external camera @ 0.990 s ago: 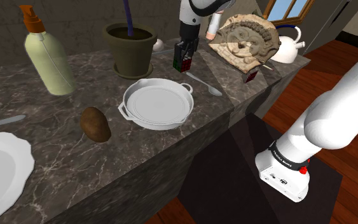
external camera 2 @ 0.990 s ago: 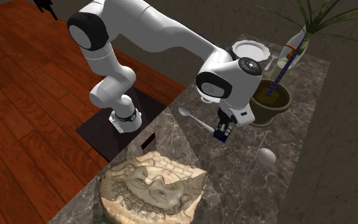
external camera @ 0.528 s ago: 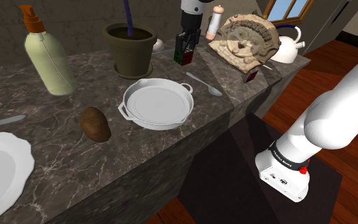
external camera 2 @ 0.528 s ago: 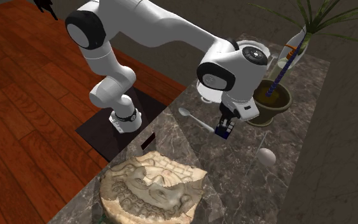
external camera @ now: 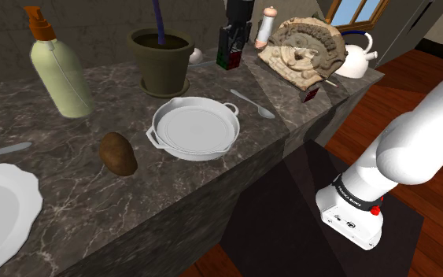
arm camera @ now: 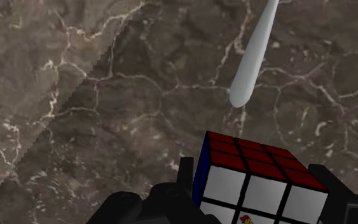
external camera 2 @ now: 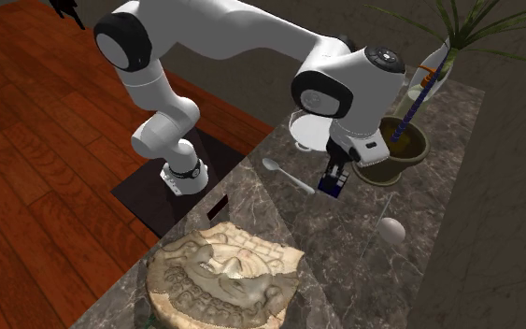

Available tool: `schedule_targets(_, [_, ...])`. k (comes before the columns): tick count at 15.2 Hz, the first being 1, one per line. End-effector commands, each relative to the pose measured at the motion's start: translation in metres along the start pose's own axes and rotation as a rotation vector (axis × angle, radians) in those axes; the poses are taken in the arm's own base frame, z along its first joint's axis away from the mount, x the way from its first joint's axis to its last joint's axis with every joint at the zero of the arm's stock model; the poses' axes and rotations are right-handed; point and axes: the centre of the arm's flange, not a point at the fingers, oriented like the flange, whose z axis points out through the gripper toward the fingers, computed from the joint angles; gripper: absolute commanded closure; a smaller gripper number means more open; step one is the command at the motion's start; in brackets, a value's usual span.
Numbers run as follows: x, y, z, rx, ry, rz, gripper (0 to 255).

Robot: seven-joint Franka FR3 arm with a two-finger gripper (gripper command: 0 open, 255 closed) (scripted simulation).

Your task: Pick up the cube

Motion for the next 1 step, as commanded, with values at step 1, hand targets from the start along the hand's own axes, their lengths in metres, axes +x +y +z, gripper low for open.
schedule_targets(1, [-0.0007,-0.0005,-0.0026,0.0,0.0,0.0,255])
